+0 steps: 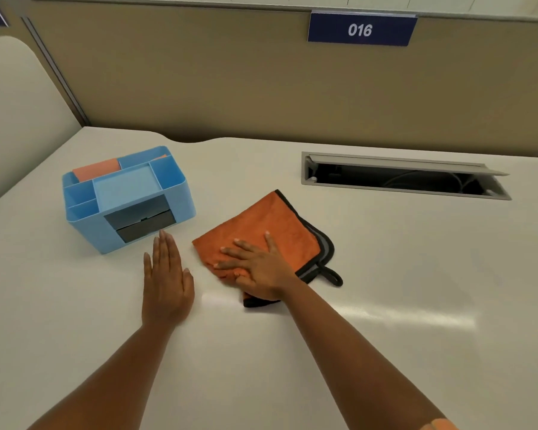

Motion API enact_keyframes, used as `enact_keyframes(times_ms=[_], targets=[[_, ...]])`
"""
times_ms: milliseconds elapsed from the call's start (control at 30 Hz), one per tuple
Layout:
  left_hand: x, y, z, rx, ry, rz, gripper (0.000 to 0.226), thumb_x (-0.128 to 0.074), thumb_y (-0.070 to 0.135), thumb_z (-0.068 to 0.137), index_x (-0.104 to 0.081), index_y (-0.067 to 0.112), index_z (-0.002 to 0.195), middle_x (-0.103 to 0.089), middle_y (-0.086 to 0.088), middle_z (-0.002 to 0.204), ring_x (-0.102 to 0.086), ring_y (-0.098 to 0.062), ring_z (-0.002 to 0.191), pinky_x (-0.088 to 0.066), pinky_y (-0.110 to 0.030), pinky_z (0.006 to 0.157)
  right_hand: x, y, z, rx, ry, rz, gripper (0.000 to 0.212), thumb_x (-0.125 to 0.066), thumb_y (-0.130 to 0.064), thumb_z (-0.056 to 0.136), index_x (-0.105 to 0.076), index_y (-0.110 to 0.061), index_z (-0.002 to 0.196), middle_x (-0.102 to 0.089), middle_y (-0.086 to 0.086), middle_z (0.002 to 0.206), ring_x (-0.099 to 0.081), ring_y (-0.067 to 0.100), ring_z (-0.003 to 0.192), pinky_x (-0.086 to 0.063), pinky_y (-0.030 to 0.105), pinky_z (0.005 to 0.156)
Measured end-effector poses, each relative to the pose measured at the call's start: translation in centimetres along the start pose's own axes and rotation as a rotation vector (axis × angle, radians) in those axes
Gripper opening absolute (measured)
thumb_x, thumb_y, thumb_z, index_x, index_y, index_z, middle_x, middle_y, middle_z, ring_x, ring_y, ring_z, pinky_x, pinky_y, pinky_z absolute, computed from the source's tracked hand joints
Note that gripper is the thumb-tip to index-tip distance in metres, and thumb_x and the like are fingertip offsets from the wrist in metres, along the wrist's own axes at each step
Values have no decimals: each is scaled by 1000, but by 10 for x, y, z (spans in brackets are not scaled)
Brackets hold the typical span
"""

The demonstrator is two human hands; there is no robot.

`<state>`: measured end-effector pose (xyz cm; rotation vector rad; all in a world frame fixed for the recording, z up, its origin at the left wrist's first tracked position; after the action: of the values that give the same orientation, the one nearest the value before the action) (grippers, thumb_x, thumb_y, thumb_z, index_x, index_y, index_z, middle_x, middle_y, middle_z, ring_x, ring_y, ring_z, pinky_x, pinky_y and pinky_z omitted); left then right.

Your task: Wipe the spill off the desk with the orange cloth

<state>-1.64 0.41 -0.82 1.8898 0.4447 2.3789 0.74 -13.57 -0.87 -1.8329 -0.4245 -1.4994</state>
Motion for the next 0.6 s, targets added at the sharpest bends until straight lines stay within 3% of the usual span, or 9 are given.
enact_keyframes(times_ms=[200,367,500,600], targets=[[-2,2,-1,-25,-24,-2,69,-8,29,79,-3,0,142,-7,-18,154,-7,-29,143,-1,-42,116,35,116,-63,-429,151,-63,71,0,-62,69,-25,-52,135,-15,-17,155,1,14,146,13,65,106],[-6,3,0,-42,-36,8,72,-8,29,77,-2,1,142,-5,-17,154,-6,-28,143,1,-41,116,49,192,-147,-890,251,-79,44,-19,-54,92,-20,-52,137,-7,-9,158,5,20,146,7,68,108],[-11,5,2,-66,-63,14,71,-11,28,78,1,3,142,-2,-16,155,-4,-26,144,1,-42,117,44,191,-177,-1126,396,27,44,-21,-51,93,-24,-48,137,-11,-4,158,2,21,146,11,68,107],[-12,7,2,-86,-69,9,74,-8,31,75,2,4,143,-1,-15,155,-3,-26,144,2,-40,116,38,160,-159,-1099,450,72,43,-24,-45,94,-30,-44,137,-14,-1,157,-2,23,145,14,69,104]])
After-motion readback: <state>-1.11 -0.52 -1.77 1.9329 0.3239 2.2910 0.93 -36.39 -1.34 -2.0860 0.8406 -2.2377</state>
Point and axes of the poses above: each hand's wrist, its own z-axis towards the middle knuckle, its own x-axis out of the back of the hand, y = z × x, the point moved 10 cm from there along z, towards the middle knuckle
